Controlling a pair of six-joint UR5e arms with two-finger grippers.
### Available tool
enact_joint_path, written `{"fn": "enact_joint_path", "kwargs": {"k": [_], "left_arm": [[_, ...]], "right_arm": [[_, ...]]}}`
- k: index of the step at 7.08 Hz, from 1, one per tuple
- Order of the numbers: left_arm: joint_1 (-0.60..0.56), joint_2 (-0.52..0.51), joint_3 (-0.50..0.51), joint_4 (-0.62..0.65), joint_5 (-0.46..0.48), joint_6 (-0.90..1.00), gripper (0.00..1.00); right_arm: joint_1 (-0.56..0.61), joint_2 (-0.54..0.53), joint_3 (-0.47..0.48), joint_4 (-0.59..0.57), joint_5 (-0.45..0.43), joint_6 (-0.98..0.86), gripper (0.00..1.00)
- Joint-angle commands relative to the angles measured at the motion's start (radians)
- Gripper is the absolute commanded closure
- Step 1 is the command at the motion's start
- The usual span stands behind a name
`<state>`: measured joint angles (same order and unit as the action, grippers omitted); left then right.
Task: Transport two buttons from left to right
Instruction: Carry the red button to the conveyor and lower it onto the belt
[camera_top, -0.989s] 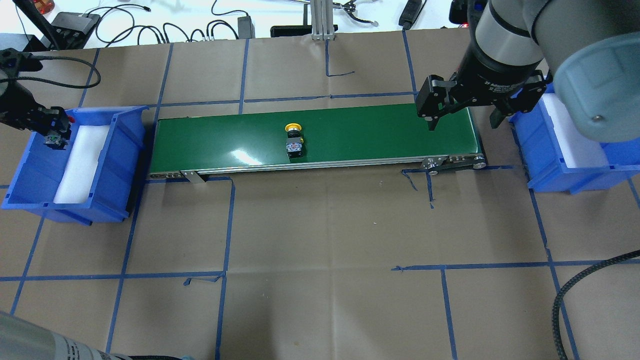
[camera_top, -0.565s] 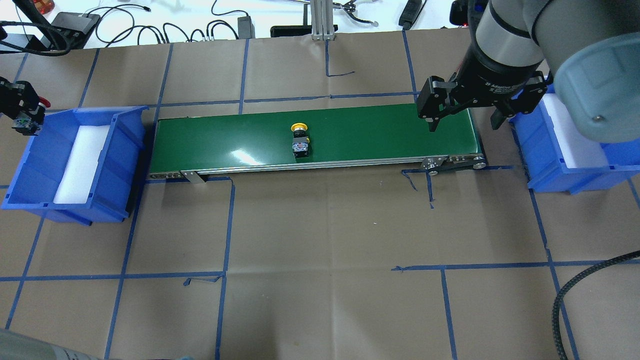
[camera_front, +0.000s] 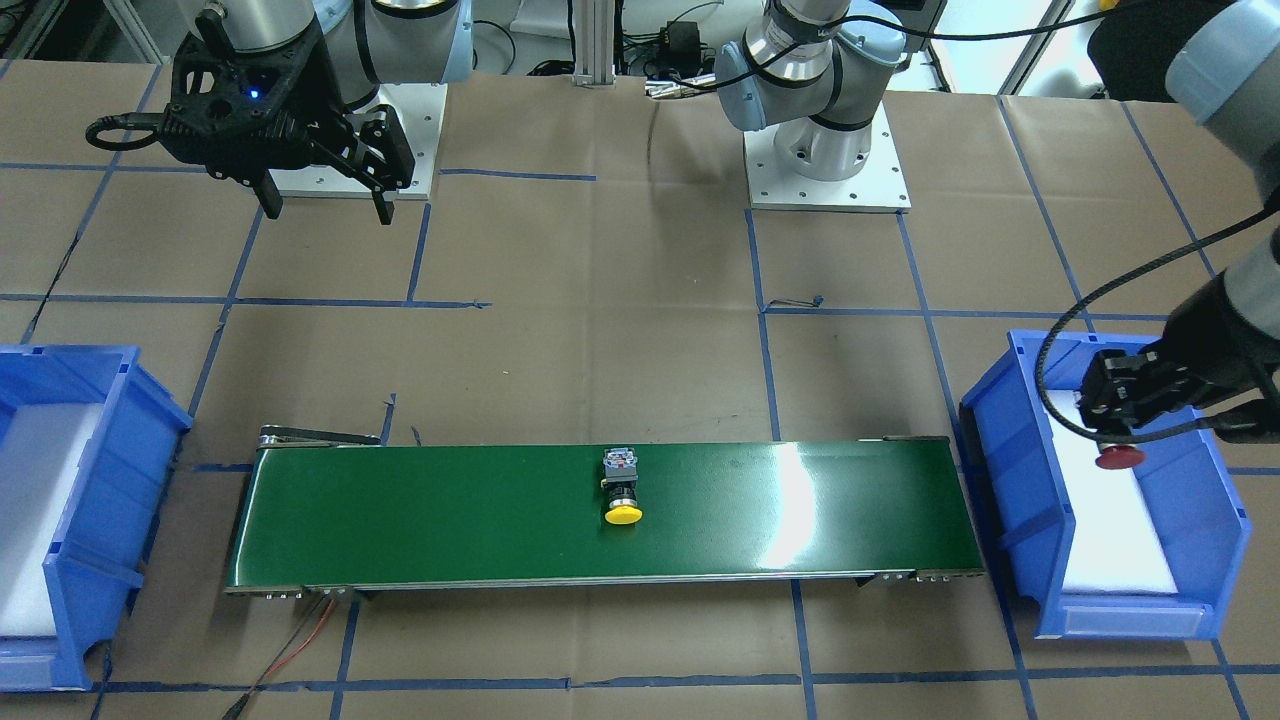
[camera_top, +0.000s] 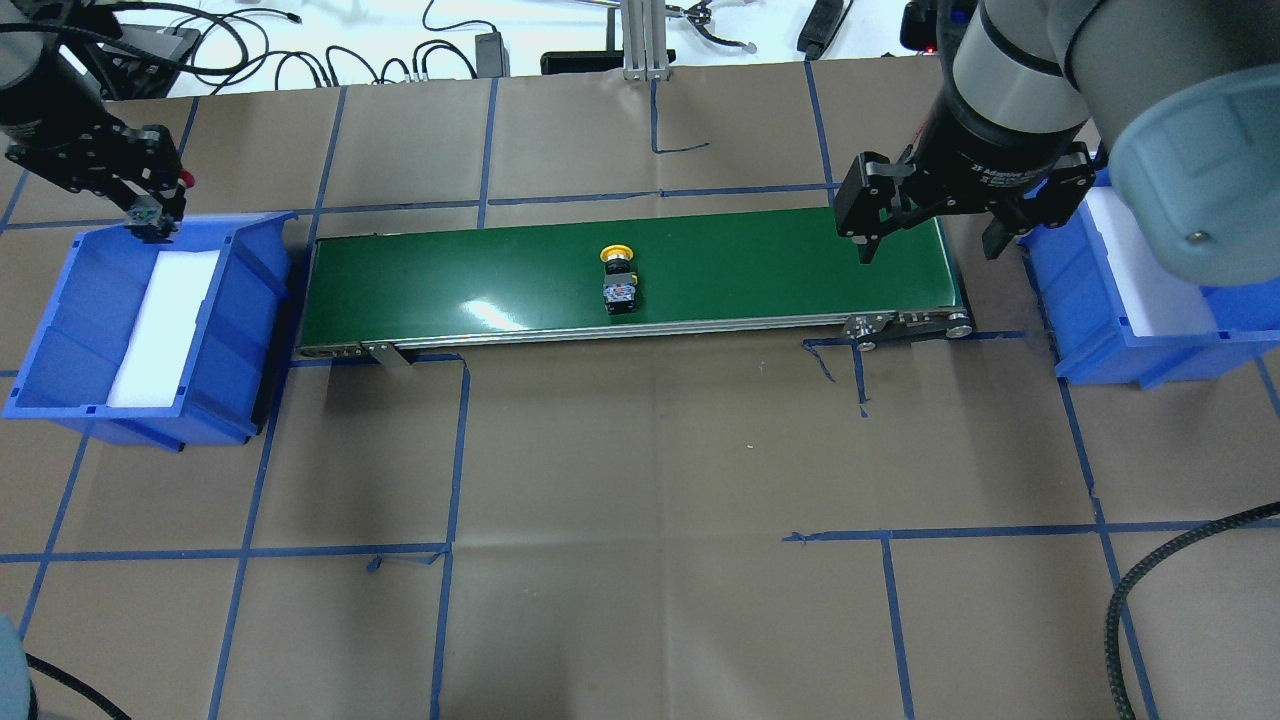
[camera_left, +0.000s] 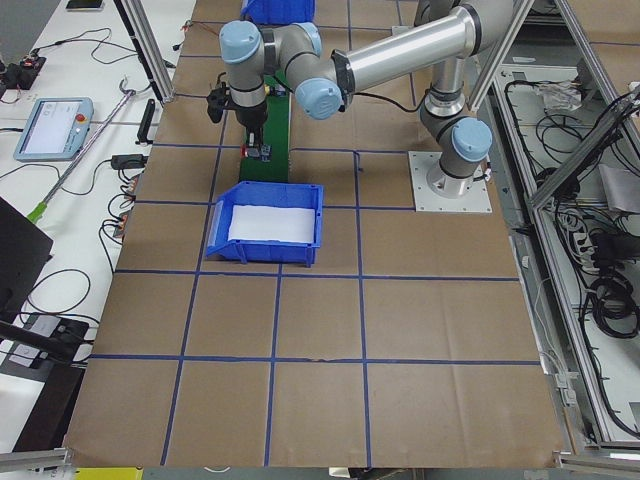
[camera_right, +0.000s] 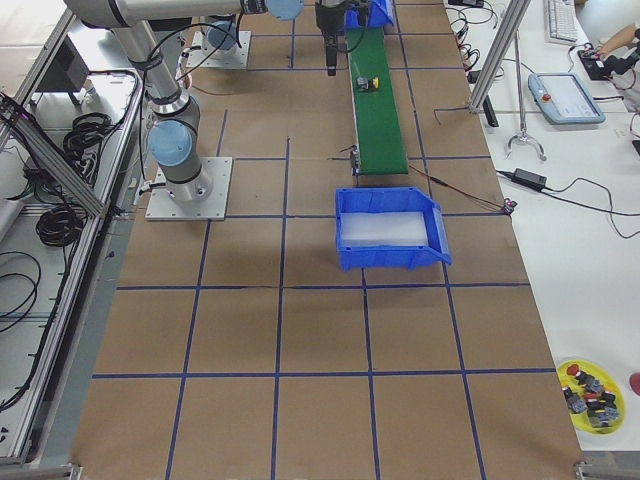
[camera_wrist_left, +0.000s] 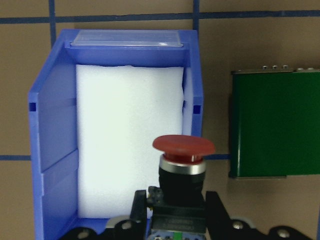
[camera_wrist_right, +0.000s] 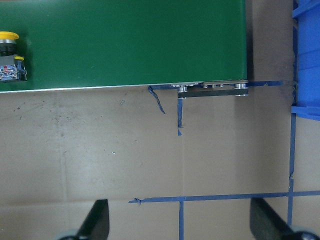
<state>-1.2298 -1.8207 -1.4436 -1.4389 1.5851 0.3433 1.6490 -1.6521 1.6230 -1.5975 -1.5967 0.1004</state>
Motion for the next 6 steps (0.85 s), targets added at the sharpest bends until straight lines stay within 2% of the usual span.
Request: {"fn": "enact_joint_path", "kwargs": {"k": [1,6], "left_arm": [[-0.123,0.024,-0.033,0.002,-0.002,-0.12,0.95],[-0.171,-0.009,-0.09,0.015,-0.004,-0.268,0.95]], "right_arm": [[0.0,0.0,0.0,0.001,0.0,0.001,0.0],[-0.002,0.0,-0.002,-0.004,-0.002,-0.001,0.0]]}}
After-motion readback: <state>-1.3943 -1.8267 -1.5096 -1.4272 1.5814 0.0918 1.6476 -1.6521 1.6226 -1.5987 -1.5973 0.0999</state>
